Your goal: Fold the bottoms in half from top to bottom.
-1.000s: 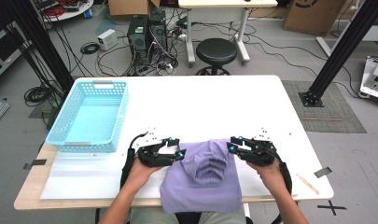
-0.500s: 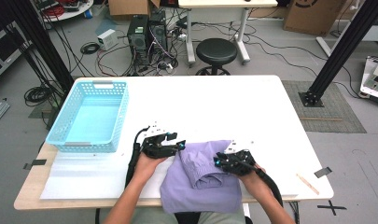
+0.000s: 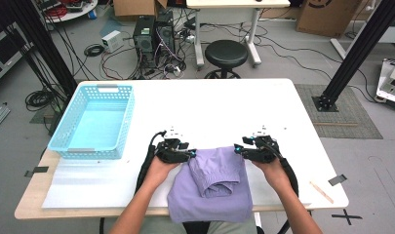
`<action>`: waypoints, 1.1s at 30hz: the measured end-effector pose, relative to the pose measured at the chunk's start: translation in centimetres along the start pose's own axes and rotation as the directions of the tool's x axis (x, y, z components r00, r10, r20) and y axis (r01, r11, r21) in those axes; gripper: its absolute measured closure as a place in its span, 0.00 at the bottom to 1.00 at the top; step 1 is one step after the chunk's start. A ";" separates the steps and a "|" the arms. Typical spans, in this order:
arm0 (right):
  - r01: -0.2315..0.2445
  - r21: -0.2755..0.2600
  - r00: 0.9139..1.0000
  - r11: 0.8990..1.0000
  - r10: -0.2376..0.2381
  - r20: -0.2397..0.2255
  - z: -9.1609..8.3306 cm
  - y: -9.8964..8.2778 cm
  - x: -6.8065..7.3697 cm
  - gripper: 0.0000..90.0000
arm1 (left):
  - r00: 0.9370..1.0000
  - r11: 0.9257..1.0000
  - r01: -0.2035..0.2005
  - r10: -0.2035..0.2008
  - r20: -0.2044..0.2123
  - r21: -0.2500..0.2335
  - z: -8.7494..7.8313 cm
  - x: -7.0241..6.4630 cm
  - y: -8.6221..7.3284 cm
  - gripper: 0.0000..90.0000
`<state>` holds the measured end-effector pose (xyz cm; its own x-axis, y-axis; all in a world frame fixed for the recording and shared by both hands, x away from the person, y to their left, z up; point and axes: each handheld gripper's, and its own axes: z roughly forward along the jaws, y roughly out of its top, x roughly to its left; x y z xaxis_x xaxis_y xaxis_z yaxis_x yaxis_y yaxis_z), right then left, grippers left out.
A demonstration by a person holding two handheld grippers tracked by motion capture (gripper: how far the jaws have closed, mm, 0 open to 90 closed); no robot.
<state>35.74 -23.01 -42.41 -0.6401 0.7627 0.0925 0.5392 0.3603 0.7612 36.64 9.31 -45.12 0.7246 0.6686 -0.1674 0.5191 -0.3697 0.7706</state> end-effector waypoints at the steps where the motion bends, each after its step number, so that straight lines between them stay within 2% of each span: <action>1: -0.024 0.025 0.999 0.999 0.025 -0.023 0.6 -0.1 -0.2 0.60 | 1.000 1.000 -0.006 0.006 -0.012 0.002 0.0 -0.1 0.0 0.72; 3: -0.033 0.068 0.999 0.997 0.035 -0.032 1.4 -0.4 -0.2 0.65 | 1.000 1.000 0.012 -0.012 0.000 0.005 -0.2 0.0 0.0 0.83; 5: -0.038 0.110 0.998 0.993 0.043 -0.042 1.8 -1.0 -0.2 0.63 | 1.000 1.000 0.010 -0.010 0.007 -0.002 -0.3 0.1 -0.2 0.90; 7: -0.036 0.099 0.998 0.994 0.040 -0.039 1.7 -1.4 -0.3 0.63 | 1.000 1.000 0.016 -0.016 0.013 -0.007 -0.3 0.1 -0.3 0.93; 8: -0.029 0.098 0.999 0.995 0.033 -0.036 1.5 -1.6 -0.3 0.67 | 1.000 1.000 0.021 -0.021 0.015 -0.008 -0.4 0.1 -0.3 0.94; 9: -0.010 0.100 0.999 0.995 0.013 -0.031 1.4 -1.7 -0.3 0.79 | 0.999 1.000 0.027 -0.027 0.017 -0.009 -0.4 0.0 -0.3 0.95; 11: 0.015 0.098 0.999 0.995 -0.012 -0.036 0.9 -1.9 -0.1 0.95 | 1.000 0.999 0.028 -0.027 0.015 -0.018 -0.5 0.1 -0.3 0.96; 12: 0.026 0.098 0.999 0.995 -0.021 -0.043 0.6 -1.9 0.0 0.97 | 0.999 0.999 0.033 -0.032 0.013 -0.027 -0.7 0.1 -0.3 0.96; 15: 0.028 0.069 0.999 0.997 -0.025 -0.042 0.4 -1.7 -0.3 0.97 | 0.999 0.995 0.049 -0.049 0.007 -0.082 -1.1 0.5 0.3 0.96; 19: 0.034 0.028 0.999 0.999 -0.034 -0.001 0.8 -0.4 -0.5 0.98 | 0.999 0.991 0.041 -0.045 -0.029 -0.127 -1.3 1.4 1.3 0.96; 22: 0.028 -0.008 0.999 1.000 -0.028 0.023 1.4 0.8 -0.8 0.98 | 0.997 0.983 0.054 -0.063 -0.045 -0.175 -1.3 2.4 2.3 0.96; 26: 0.021 -0.043 0.998 0.999 -0.018 0.057 2.3 2.5 -1.6 0.97 | 0.997 0.980 0.052 -0.064 -0.053 -0.193 -1.2 3.4 3.2 0.96; 27: 0.017 -0.046 0.998 0.999 -0.014 0.065 2.5 2.9 -1.7 0.97 | 0.996 0.976 0.045 -0.060 -0.065 -0.212 -0.9 4.0 3.7 0.96; 28: 0.022 -0.056 0.997 0.998 -0.017 0.076 2.8 3.3 -2.0 0.97 | 0.995 0.976 0.046 -0.063 -0.073 -0.214 -0.8 4.2 4.0 0.96; 29: 0.015 -0.060 0.997 0.998 -0.010 0.082 3.1 3.6 -2.2 0.97 | 0.995 0.976 0.046 -0.063 -0.073 -0.214 -0.8 4.2 4.0 0.96; 31: 0.012 -0.052 0.994 0.999 -0.006 0.105 3.7 4.2 -2.6 0.97 | 0.994 0.969 0.036 -0.060 -0.094 -0.245 -0.3 4.6 4.5 0.96; 33: 0.012 -0.055 0.992 0.998 -0.005 0.127 4.2 4.6 -2.8 0.97 | 0.993 0.969 0.027 -0.053 -0.103 -0.247 0.0 5.0 4.4 0.96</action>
<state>42.35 -21.25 -41.83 -0.5683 0.8228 0.0063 0.5006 0.3396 0.7963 42.53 11.03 -42.58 0.6455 0.7500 -0.1444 0.4103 -0.1811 0.8938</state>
